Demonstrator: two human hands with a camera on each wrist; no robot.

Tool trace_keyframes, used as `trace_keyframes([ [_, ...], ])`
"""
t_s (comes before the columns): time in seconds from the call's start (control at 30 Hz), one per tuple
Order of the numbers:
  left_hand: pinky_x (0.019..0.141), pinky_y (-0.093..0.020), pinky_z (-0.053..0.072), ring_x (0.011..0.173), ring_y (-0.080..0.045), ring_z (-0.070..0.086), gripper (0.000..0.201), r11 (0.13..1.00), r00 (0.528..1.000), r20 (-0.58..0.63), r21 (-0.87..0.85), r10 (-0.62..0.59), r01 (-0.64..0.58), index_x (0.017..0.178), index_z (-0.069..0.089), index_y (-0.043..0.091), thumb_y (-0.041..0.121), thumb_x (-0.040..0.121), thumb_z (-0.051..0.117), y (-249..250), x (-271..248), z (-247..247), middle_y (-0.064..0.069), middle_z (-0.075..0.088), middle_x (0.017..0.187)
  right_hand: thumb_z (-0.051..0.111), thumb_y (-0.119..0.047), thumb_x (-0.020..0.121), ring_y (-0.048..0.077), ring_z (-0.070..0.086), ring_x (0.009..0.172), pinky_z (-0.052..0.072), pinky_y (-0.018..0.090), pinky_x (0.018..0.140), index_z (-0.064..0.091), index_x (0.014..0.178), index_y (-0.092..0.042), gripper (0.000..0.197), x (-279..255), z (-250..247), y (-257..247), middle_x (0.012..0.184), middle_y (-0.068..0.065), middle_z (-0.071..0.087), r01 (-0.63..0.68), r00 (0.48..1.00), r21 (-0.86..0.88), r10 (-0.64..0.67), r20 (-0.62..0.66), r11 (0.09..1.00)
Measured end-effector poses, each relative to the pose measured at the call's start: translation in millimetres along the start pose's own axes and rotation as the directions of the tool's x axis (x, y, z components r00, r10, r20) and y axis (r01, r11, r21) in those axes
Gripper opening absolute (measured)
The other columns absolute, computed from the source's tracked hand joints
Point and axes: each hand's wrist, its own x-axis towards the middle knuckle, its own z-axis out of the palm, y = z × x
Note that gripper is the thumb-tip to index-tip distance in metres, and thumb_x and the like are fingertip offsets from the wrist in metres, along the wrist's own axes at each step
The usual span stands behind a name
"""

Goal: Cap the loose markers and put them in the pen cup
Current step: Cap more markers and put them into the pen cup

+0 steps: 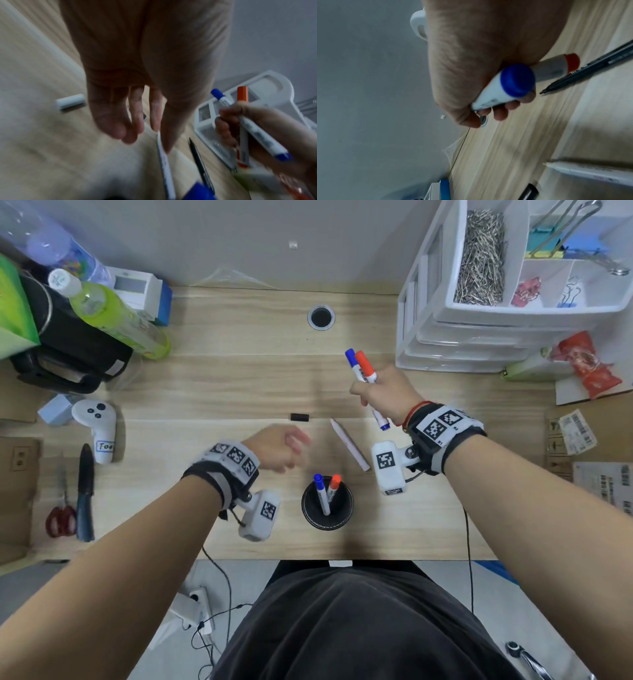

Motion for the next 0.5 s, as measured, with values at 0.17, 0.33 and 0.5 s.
trace_keyframes([
  [0.17,0.070,-0.029,0.061,0.091,-0.019,0.068,0.067,0.971,0.970,0.231,0.237,-0.081,0.024,0.134,0.051,0.032,0.011,0.076,0.076,-10,-5,29,0.002,0.053,0.126,0.057,-0.036,0.092,0.013,0.047,0.055,0.041,0.023,0.055,0.058,0.076,-0.011,0.030,-5,15,-5,0.063,-0.001,0.049,0.011,1.000,0.046,-0.012,0.010,0.999],
  [0.33,0.079,-0.035,0.062,0.098,-0.021,0.065,0.080,0.959,0.958,0.275,0.283,-0.081,-0.001,0.142,0.042,0.035,0.008,0.074,0.073,-1,-9,35,0.003,0.047,0.133,0.053,-0.044,0.094,0.023,0.054,0.065,0.044,0.024,0.057,0.056,0.082,-0.015,0.032,-5,24,-8,0.076,0.006,0.055,0.071,0.997,0.040,-0.072,0.029,0.997],
  [0.5,0.074,-0.030,0.061,0.096,-0.018,0.067,0.081,0.954,0.931,0.344,0.300,-0.119,0.011,0.140,0.040,0.032,0.022,0.072,0.084,2,-16,49,0.005,0.055,0.124,0.054,-0.048,0.093,0.017,0.053,0.070,0.043,0.031,0.070,0.058,0.079,-0.016,0.035,-1,27,-8,0.079,0.002,0.059,0.074,0.997,0.044,-0.075,0.020,0.996],
])
